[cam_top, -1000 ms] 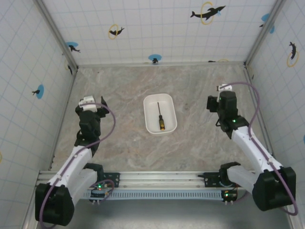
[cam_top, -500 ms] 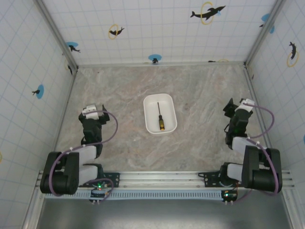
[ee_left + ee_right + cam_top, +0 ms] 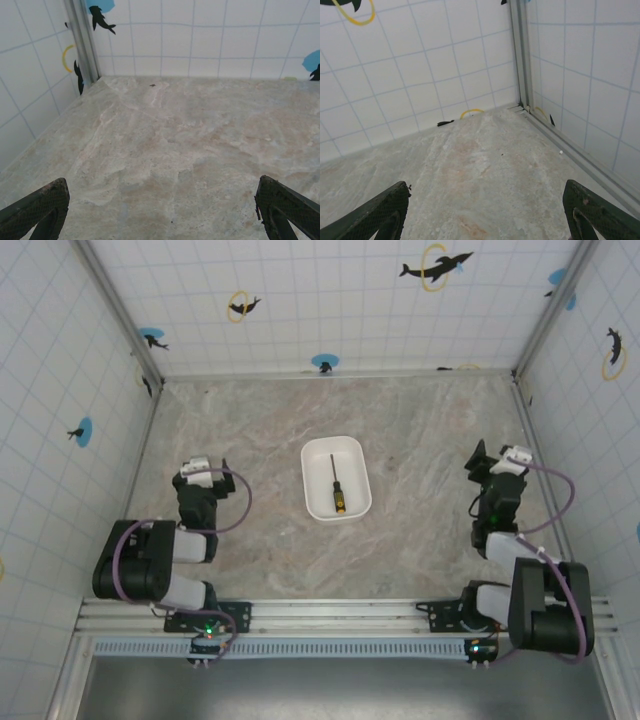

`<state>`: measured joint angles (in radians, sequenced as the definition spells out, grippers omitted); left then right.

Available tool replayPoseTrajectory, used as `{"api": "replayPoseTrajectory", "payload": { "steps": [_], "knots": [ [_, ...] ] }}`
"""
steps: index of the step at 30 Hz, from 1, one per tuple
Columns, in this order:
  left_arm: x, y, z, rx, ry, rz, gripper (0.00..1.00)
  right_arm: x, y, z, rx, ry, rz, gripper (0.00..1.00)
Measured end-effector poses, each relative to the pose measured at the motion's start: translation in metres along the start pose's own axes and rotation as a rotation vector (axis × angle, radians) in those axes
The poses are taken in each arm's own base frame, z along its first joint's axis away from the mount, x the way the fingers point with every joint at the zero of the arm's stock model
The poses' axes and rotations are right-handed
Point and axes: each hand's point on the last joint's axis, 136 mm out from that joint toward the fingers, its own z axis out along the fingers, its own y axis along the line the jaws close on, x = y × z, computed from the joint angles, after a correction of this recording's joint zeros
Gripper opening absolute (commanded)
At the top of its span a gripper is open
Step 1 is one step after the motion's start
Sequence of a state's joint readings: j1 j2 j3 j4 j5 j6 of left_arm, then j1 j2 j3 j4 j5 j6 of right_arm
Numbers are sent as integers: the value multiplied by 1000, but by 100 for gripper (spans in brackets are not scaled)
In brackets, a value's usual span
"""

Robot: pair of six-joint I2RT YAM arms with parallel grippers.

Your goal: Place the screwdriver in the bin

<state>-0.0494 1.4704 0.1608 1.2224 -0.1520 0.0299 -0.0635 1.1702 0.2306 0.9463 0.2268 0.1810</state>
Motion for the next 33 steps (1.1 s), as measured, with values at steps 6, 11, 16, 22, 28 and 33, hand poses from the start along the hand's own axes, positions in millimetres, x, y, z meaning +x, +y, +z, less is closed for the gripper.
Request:
{"api": "replayPoseTrajectory", "payload": {
  "steps": [6,11,16,22,28,33],
  "knots": [
    [-1,2,5,11,-3,-5,97,24,9,-7,-12,41,-54,82],
    [-12,0,13,25,-22,-10,97,54,-2,-3,40,100,-77,82],
    [-15,-2,16,34,-26,-10,97,77,6,2,43,150,-132,83],
    [-11,-2,16,36,-12,-8,97,61,23,20,21,130,-160,85],
    [-10,-2,16,37,-7,-8,97,62,16,25,34,154,-159,96],
    [-10,-2,16,37,-5,-8,98,67,16,24,27,176,-163,99]
  ]
}}
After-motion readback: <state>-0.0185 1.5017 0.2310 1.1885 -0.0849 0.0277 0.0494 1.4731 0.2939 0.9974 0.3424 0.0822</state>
